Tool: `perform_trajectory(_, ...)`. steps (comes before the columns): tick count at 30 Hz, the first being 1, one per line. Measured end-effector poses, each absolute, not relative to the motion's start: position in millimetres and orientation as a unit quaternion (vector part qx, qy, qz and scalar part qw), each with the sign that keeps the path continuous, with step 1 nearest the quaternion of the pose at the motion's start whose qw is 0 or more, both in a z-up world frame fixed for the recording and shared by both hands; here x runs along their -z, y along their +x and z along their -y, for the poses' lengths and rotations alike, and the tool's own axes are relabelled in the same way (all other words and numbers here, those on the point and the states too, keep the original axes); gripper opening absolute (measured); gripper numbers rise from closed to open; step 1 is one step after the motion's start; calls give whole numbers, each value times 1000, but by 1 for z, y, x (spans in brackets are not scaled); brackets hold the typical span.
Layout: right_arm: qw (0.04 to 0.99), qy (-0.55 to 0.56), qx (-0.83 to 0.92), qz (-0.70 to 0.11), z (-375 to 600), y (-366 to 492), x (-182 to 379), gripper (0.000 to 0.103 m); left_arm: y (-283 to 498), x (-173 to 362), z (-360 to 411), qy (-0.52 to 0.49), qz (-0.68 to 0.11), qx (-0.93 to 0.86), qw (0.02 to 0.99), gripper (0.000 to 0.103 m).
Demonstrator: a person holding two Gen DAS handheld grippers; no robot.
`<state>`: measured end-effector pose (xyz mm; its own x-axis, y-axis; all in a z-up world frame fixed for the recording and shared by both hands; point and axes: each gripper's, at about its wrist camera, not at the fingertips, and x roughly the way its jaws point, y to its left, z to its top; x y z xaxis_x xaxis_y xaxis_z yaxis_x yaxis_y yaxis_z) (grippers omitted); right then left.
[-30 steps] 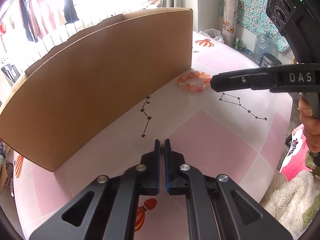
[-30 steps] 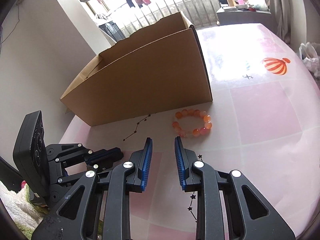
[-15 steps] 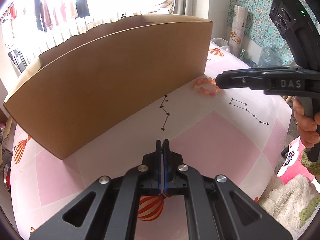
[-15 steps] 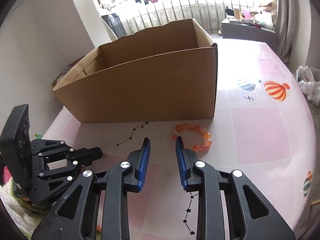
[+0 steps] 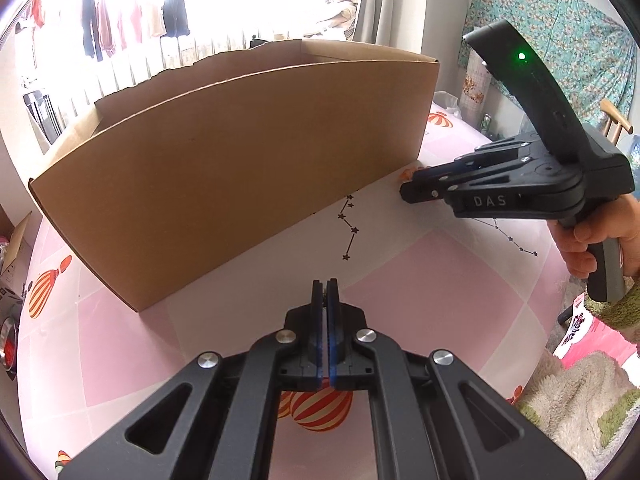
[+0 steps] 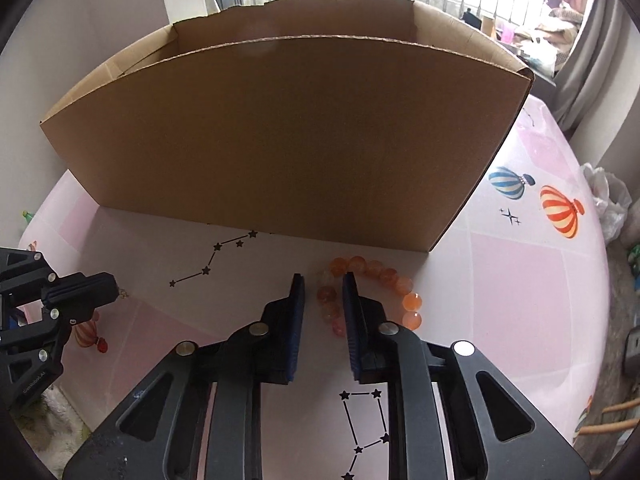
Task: Organize jewelry
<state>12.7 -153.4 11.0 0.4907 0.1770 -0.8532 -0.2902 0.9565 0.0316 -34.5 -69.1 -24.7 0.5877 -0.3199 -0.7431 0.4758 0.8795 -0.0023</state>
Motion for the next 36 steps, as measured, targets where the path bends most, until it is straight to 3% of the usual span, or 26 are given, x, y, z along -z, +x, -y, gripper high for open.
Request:
perform_trajectory(17, 862, 256, -186, -396, 251, -23, -56, 7, -57, -21, 51, 79, -344, 210, 912, 1)
perform_trajectory(29, 894, 243, -249, -284, 256, -42, -148, 7, -47, -112, 35, 58, -270, 234, 932, 1)
perform_trajectory(36, 892, 220, -274, -285, 236, 28, -163, 7, 47, -136, 55, 38, -338, 295, 893, 1)
